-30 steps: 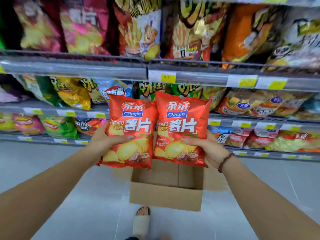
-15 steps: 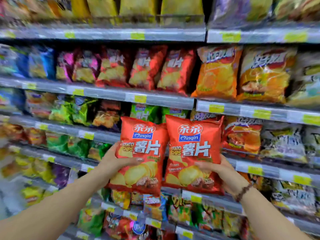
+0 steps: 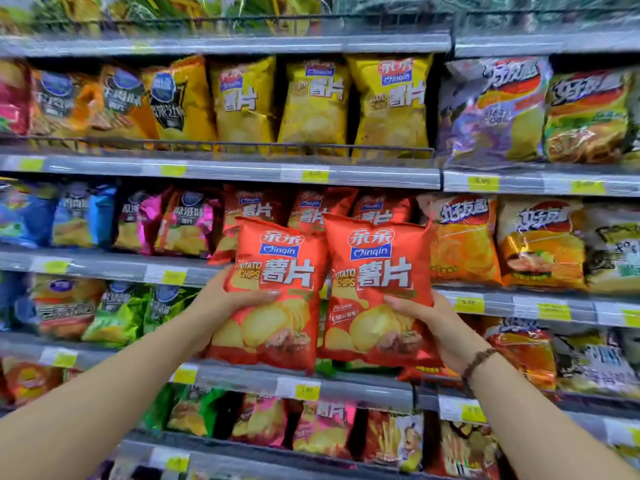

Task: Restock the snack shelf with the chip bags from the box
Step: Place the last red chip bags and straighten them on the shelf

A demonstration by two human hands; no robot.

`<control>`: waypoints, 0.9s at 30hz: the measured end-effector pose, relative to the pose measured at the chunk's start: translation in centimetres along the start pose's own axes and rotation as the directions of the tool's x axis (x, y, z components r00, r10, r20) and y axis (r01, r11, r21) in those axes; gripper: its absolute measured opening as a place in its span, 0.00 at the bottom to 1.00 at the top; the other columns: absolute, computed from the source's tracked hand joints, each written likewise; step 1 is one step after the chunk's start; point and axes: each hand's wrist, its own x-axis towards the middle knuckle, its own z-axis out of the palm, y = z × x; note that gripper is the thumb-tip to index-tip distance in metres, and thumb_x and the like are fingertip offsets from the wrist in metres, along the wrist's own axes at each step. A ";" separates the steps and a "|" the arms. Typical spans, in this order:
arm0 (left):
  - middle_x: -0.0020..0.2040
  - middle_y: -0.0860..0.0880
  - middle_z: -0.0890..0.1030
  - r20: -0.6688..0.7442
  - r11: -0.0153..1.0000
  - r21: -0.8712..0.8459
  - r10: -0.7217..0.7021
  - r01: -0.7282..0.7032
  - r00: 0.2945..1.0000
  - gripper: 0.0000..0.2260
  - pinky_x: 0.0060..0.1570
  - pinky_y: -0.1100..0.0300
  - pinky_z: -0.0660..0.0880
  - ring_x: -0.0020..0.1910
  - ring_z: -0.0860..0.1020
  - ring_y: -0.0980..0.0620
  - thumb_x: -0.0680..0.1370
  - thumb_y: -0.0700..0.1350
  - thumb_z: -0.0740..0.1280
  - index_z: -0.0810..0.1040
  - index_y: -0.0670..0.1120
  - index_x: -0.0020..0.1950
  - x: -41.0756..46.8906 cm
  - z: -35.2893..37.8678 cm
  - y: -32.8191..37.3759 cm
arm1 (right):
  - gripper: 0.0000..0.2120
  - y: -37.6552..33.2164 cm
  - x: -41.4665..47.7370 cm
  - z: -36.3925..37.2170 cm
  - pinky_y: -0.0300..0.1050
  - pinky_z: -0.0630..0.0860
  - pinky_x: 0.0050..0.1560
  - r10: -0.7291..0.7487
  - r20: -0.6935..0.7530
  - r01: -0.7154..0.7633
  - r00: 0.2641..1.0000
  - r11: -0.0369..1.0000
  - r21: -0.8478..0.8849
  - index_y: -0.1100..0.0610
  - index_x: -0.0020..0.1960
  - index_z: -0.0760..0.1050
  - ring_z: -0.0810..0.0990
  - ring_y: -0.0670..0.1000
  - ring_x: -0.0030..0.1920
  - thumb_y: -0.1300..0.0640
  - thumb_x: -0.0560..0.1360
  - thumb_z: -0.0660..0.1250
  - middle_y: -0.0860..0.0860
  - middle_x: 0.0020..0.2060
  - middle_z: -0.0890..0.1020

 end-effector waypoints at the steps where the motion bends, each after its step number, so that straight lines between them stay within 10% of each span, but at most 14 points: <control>1: 0.48 0.48 0.87 0.004 1.000 -0.007 -0.011 0.012 1.000 0.49 0.42 0.54 0.81 0.45 0.85 0.46 0.39 0.55 0.84 0.77 0.49 0.59 0.7 -0.6 0.2 | 0.44 -0.1 0.3 0.5 0.41 0.81 0.42 0.004 -0.007 -0.004 1.000 1.000 0.005 0.57 0.58 0.79 0.85 0.54 0.50 0.46 0.45 0.84 0.55 0.51 0.86; 8: 0.48 0.47 0.86 0.038 0.997 -0.076 -0.023 0.026 0.999 0.51 0.41 0.53 0.80 0.43 0.86 0.47 0.37 0.55 0.84 0.75 0.50 0.59 4.9 -3.0 0.1 | 0.21 -0.9 3.0 0.8 0.47 0.83 0.42 0.136 -0.141 -0.129 0.981 0.990 0.063 0.58 0.58 0.79 0.85 0.58 0.48 0.56 0.66 0.74 0.58 0.49 0.86; 15: 0.50 0.45 0.86 0.073 0.990 -0.136 -0.023 0.033 0.997 0.48 0.46 0.49 0.80 0.47 0.85 0.42 0.40 0.53 0.84 0.78 0.48 0.60 8.3 -3.6 -1.0 | 0.22 -1.7 6.7 -1.0 0.52 0.80 0.54 0.192 -0.217 -0.188 0.957 0.981 0.041 0.56 0.57 0.79 0.85 0.57 0.49 0.52 0.64 0.76 0.57 0.49 0.86; 24: 0.53 0.41 0.84 0.072 0.975 -0.223 -0.001 0.017 0.997 0.43 0.49 0.44 0.80 0.47 0.84 0.41 0.45 0.52 0.84 0.80 0.47 0.59 13.3 -3.8 -1.0 | 0.15 -3.0 13.3 -2.5 0.41 0.82 0.33 0.143 -0.143 -0.133 0.979 0.988 0.071 0.54 0.50 0.82 0.85 0.49 0.35 0.53 0.64 0.74 0.52 0.39 0.87; 27: 0.52 0.41 0.85 0.104 0.967 -0.247 -0.030 0.055 0.994 0.42 0.45 0.46 0.81 0.43 0.85 0.42 0.45 0.51 0.84 0.81 0.46 0.58 14.3 -3.7 -0.9 | 0.19 -3.4 15.4 -2.7 0.48 0.82 0.50 0.142 -0.162 -0.135 0.977 0.989 0.055 0.54 0.53 0.82 0.85 0.51 0.43 0.52 0.63 0.76 0.52 0.44 0.87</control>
